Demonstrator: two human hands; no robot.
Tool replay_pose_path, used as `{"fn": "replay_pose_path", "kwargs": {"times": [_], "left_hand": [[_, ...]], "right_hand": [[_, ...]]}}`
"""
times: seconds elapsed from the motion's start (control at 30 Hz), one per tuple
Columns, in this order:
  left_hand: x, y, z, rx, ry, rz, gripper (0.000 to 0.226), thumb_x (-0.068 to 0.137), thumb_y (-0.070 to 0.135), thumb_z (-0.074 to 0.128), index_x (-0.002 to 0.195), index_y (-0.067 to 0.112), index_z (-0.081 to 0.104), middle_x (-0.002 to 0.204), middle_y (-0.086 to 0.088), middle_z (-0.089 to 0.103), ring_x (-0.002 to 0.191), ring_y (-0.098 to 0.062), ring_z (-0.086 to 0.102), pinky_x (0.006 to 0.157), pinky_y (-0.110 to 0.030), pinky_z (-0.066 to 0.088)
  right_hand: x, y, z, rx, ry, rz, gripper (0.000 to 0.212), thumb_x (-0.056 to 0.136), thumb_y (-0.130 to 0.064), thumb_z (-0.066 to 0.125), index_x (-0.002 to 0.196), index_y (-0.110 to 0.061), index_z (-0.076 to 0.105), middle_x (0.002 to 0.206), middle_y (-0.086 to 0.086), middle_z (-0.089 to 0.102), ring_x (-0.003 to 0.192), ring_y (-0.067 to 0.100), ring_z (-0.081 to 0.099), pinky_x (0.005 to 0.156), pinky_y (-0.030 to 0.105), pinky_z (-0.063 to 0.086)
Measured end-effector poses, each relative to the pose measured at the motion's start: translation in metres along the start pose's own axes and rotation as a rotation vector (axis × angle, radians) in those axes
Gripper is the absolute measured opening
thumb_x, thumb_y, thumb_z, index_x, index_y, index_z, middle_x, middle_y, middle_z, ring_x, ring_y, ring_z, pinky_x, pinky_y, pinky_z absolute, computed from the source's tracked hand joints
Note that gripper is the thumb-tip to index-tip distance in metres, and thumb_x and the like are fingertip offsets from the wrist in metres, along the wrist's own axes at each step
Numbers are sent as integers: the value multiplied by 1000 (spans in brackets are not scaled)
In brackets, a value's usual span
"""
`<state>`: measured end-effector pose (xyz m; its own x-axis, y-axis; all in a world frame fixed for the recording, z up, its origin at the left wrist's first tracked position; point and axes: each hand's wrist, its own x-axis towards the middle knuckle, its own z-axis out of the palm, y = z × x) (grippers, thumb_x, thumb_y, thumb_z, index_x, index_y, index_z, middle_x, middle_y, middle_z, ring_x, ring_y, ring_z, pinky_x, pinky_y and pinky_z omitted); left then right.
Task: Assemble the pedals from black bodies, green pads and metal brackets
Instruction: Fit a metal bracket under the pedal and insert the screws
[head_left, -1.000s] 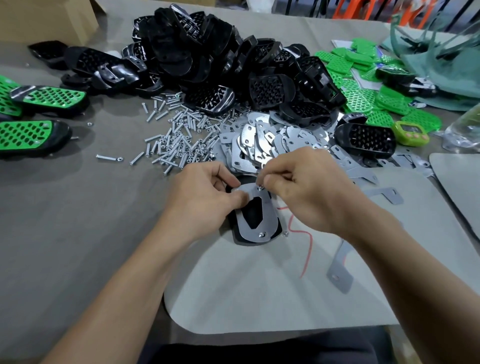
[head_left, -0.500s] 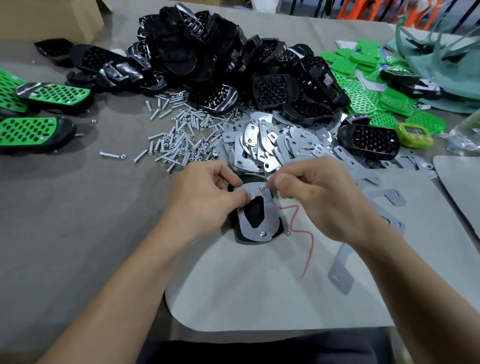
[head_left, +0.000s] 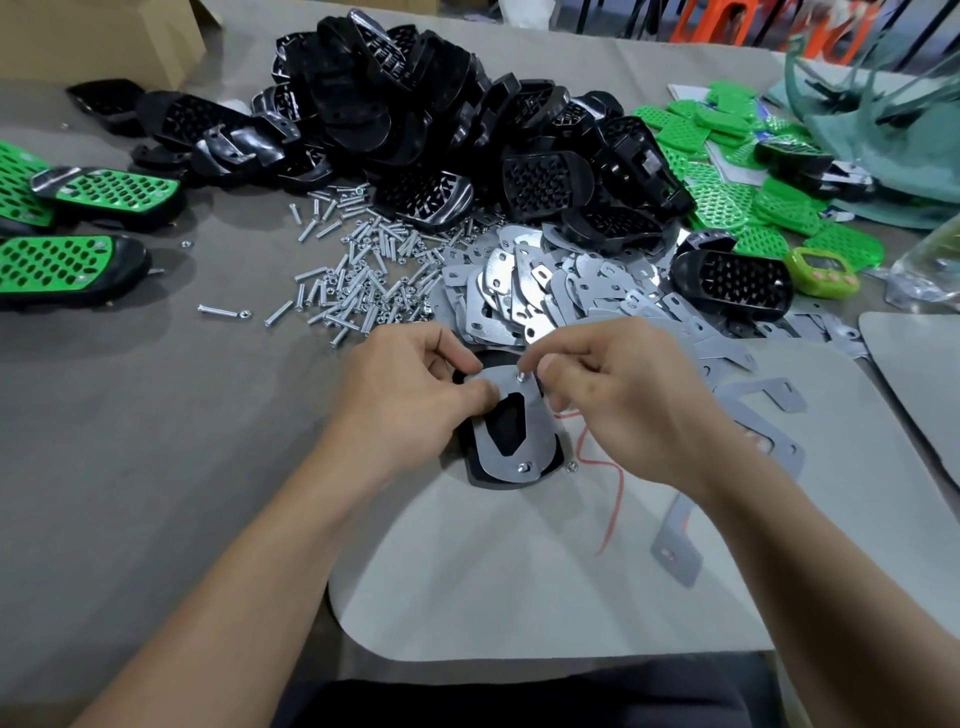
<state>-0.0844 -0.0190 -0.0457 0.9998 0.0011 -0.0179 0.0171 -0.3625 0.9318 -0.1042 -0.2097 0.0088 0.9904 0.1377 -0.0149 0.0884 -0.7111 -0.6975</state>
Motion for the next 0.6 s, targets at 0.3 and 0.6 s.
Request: {"fn": "replay_pose_path", "kwargs": {"times": [0.3,0.6], "left_hand": [[1,-1,1,20,15,1,24,54,39,82,75,38,71,44,14,48,40,-7,39,52,-26,33],[1,-1,1,28,21,5,25,53,40,82,75,39,71,45,15,50,41,-7,42,52,-29,36]], "right_hand": [[-3,-6,2,27,-14,19,23,92,-14,58,87,-30,73,70,6,69,72,29,64,65,39,49],[-3,-2,6,-17,115,-6,20,88,-13,62,81,-29,72,62,-6,66,54,12,55,48,19,42]]}}
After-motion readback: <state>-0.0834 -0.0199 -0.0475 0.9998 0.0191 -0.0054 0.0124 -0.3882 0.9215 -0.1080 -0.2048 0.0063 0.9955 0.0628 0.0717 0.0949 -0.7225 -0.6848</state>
